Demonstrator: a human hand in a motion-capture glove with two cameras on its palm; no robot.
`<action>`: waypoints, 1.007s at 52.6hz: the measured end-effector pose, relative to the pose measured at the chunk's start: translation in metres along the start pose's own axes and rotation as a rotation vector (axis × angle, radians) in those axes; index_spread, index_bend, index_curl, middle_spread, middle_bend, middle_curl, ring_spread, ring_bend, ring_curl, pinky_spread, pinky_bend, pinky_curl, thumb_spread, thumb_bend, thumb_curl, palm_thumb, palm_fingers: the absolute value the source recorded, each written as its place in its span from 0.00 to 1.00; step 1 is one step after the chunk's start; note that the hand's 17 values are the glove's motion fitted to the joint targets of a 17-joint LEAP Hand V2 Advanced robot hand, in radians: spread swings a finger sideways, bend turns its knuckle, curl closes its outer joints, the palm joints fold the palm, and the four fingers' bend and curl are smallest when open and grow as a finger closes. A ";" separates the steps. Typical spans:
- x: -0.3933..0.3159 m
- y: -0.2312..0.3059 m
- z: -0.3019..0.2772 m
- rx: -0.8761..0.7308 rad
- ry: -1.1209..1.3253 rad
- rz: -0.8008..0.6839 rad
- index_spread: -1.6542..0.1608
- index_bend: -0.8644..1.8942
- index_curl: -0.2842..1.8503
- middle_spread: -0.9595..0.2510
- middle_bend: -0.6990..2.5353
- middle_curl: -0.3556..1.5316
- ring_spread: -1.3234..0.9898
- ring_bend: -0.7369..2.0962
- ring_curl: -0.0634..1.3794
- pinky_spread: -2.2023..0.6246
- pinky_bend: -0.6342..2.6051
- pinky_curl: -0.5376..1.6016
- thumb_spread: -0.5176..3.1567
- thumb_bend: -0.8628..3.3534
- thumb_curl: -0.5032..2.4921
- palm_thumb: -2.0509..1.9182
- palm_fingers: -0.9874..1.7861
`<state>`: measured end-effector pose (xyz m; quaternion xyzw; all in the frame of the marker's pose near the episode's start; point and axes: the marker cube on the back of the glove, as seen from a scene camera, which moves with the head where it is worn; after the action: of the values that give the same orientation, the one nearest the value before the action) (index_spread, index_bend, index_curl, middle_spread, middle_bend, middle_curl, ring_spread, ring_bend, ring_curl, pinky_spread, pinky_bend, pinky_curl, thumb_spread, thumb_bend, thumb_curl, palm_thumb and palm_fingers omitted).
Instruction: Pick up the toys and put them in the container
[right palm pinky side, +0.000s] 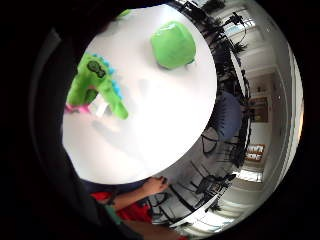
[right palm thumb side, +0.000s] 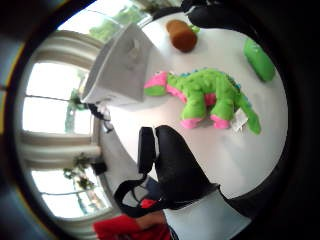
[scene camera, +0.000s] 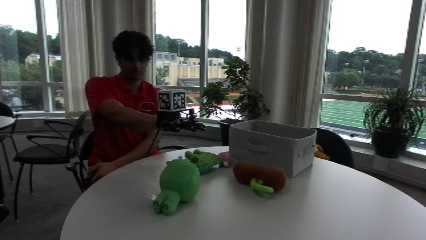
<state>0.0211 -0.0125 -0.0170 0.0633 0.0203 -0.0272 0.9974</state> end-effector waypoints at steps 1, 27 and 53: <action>0.001 -0.002 0.001 0.002 0.001 -0.006 0.70 0.44 0.25 0.67 0.27 0.30 0.52 0.31 0.08 0.79 0.33 0.36 0.46 0.20 0.22 0.51 0.33; -0.050 -0.040 0.076 -0.189 -0.001 -0.131 0.70 0.35 0.24 0.70 0.25 0.30 0.55 0.31 0.10 0.82 0.50 0.44 0.42 0.19 0.25 0.51 0.29; -0.046 -0.054 0.114 -0.421 0.006 -0.080 0.68 0.37 0.21 0.67 0.30 0.31 0.55 0.45 0.21 0.80 0.53 0.44 0.45 0.21 0.27 0.55 0.39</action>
<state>-0.0238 -0.0782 0.0918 -0.1474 0.0310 -0.0617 0.9867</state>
